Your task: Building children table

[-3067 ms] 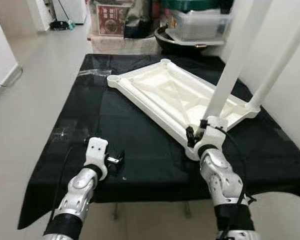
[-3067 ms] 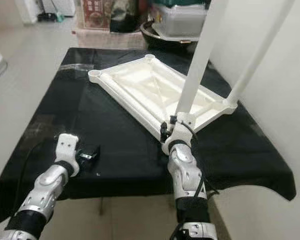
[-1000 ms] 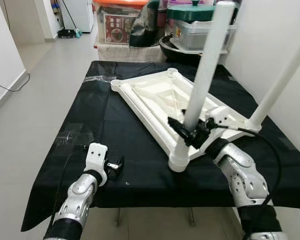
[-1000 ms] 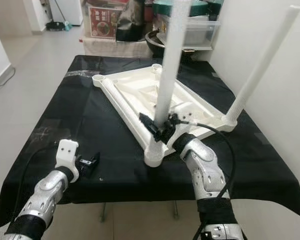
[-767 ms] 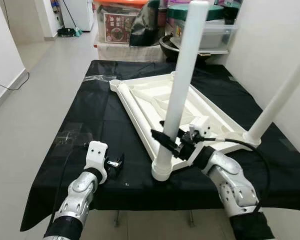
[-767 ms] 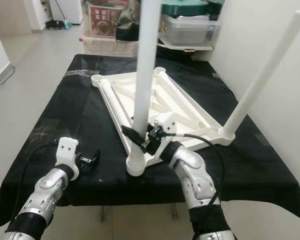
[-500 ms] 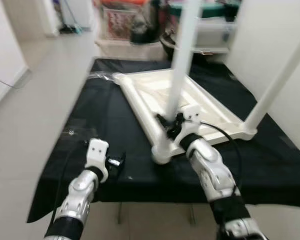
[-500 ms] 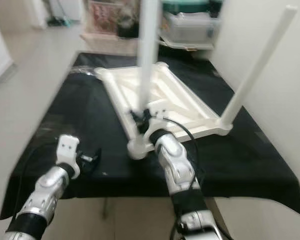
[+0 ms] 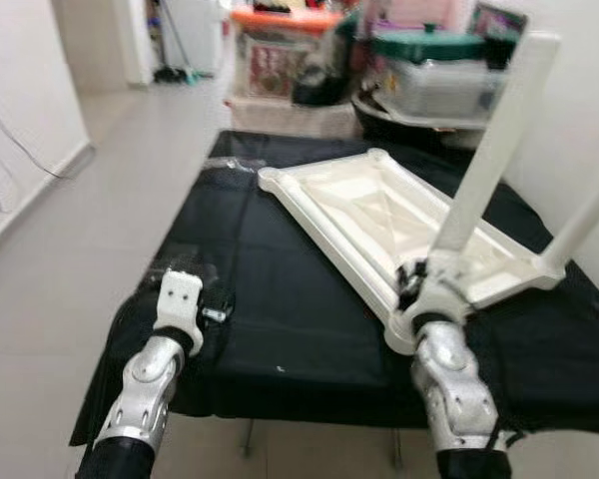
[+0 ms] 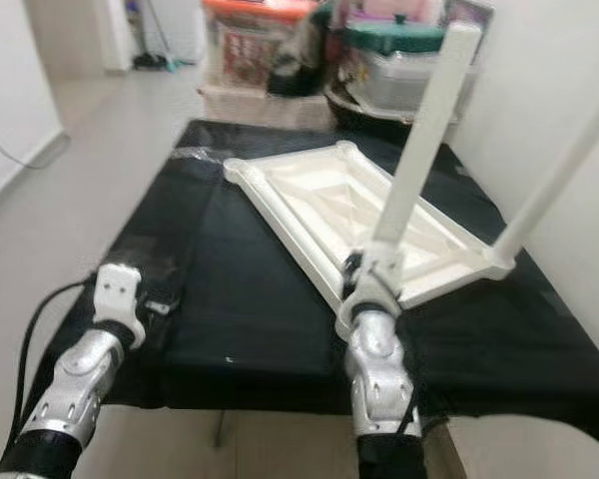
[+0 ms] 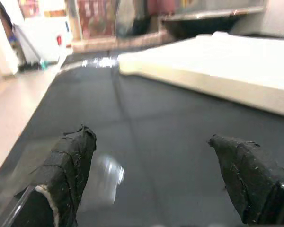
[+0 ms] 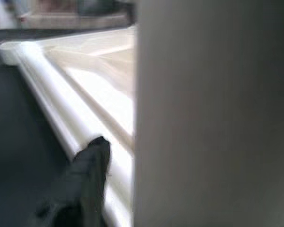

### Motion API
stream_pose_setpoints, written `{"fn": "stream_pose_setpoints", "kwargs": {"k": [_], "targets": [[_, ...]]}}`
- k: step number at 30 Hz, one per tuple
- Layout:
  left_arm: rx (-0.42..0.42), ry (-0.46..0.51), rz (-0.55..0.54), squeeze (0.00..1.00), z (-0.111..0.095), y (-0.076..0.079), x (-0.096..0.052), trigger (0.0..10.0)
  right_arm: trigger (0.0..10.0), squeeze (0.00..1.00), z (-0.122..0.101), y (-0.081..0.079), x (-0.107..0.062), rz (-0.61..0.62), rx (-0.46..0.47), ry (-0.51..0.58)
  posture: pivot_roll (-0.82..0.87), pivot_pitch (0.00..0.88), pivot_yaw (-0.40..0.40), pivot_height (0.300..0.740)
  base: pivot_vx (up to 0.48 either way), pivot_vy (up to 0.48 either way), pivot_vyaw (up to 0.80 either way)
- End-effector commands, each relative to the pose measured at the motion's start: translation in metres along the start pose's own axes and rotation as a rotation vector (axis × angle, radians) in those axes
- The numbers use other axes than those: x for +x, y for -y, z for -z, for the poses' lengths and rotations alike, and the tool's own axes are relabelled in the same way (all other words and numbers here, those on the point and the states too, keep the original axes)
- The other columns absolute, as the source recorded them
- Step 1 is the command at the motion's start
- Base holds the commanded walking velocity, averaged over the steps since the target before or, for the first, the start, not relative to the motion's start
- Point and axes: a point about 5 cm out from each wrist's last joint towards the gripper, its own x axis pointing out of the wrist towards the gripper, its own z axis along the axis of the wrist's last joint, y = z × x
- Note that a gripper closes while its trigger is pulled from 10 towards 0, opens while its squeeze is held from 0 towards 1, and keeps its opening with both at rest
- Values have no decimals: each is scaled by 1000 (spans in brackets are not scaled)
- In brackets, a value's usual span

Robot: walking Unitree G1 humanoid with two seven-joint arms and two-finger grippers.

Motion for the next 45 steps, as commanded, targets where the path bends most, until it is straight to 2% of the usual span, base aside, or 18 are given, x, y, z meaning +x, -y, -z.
{"fn": "stream_pose_setpoints", "kwargs": {"k": [1,2,3,4,9,17,18,22,24,27,28,29,31,35,36,40,41,45], "targets": [[21,30,-4,0,-5,-2,-2,10000,10000,1000,-11,-6,3,-48,20,29,99,0,-81,740,0,0,0],[21,61,-4,0,-12,-2,-3,10000,10000,639,-19,-10,4,-119,35,46,101,0,-80,740,0,0,0],[21,61,-4,0,-12,-2,-3,10000,10000,639,-19,-10,4,-119,35,46,101,0,-80,740,0,0,0],[9,87,-2,0,-18,1,-6,10000,10000,0,-31,-15,2,-240,48,96,114,0,-81,740,0,0,0],[17,134,13,0,-29,5,-24,10000,10000,0,-61,-22,-18,-753,-52,243,141,0,-91,740,0,0,0],[33,128,-6,0,-28,3,-36,10000,10000,0,-61,-20,-17,-1069,-158,207,163,0,-113,740,0,0,0],[32,129,1,0,-29,6,-34,10000,0,0,-52,-34,-11,-1105,-135,186,169,0,-119,740,0,0,0],[34,123,-2,0,-27,6,-32,10000,0,0,-40,-45,-2,-1026,-163,148,169,0,-118,740,0,0,0],[34,117,-14,0,-30,4,-32,10000,0,0,-24,-41,17,-746,-178,45,171,0,-117,740,0,0,0],[33,114,-17,0,-31,3,-33,10000,0,0,-18,-37,22,-643,-170,2,169,0,-114,740,0,0,0],[37,109,-16,0,-32,2,-35,10000,0,0,-10,-24,29,-438,-174,-57,167,0,-112,740,0,0,0],[37,109,-16,0,-32,2,-35,10000,0,0,-10,-24,29,-438,-174,-57,167,0,-112,740,0,0,0],[41,93,-17,0,-29,1,-37,10000,0,0,6,20,25,66,-108,-133,156,0,-101,740,0,0,0],[34,93,-5,0,-31,3,-33,10000,0,0,-6,24,-1,232,-127,-5,138,0,-87,740,0,0,0],[35,89,0,0,-30,3,-32,10000,8784,0,-18,2,-5,104,-115,67,123,0,-74,740,0,0,0],[30,77,10,0,-27,5,-29,10000,10000,0,-41,-30,-15,-127,-99,210,109,0,-67,740,0,0,0],[28,75,15,0,-27,7,-27,10000,10000,894,-50,-33,-17,-158,-95,269,114,0,-68,740,0,0,0],[24,81,28,0,-30,11,-24,10000,10000,1000,-64,-36,-10,-279,-83,284,125,0,-75,740,0,0,0]]}}
